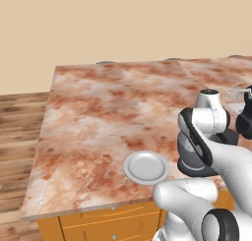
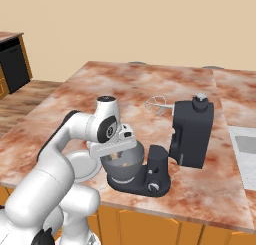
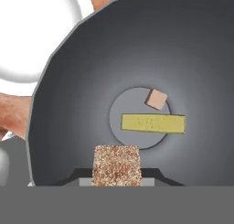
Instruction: Add butter and sugar cubes to the stand mixer bowl and then turn on the stand mixer to begin making frosting.
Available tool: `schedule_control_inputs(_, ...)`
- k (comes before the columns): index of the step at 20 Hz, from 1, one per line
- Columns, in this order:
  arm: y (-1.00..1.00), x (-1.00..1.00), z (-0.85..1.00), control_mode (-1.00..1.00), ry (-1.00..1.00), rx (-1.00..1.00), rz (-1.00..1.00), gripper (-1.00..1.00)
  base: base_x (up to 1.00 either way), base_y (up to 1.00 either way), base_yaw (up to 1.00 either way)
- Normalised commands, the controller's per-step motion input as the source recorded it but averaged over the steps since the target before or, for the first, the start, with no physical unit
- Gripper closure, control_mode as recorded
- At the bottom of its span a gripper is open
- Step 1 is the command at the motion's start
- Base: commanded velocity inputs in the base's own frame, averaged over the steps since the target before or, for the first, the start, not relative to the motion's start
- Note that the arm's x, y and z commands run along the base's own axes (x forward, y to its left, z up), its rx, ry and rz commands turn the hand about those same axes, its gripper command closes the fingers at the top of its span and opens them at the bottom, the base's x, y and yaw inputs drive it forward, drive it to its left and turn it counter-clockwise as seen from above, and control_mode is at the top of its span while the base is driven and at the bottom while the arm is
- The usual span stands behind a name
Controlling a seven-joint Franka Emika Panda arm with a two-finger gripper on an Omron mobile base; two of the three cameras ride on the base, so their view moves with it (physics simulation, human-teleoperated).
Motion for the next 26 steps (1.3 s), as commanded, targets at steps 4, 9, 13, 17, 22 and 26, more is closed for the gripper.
schedule_control_inputs(4, 0.00, 0.07, -0.21, -1.00, 0.04, 0.00, 0.00, 1.00, 0.00, 0.00, 0.00)
schedule_control_inputs(9, 0.00, 0.06, -0.24, -1.00, 0.04, 0.00, 0.00, 1.00, 0.00, 0.00, 0.00)
schedule_control_inputs(13, 0.00, 0.09, -0.22, -1.00, 0.03, 0.00, 0.00, 1.00, 0.00, 0.00, 0.00)
schedule_control_inputs(17, 0.00, 0.08, -0.22, -1.00, 0.04, 0.00, 0.00, -1.00, 0.00, 0.00, 0.00)
schedule_control_inputs(22, 0.00, 0.04, -0.09, -1.00, 0.01, 0.00, 0.00, -1.00, 0.00, 0.00, 0.00)
schedule_control_inputs(26, 0.00, 0.00, 0.00, -1.00, 0.00, 0.00, 0.00, -1.00, 0.00, 0.00, 0.00)
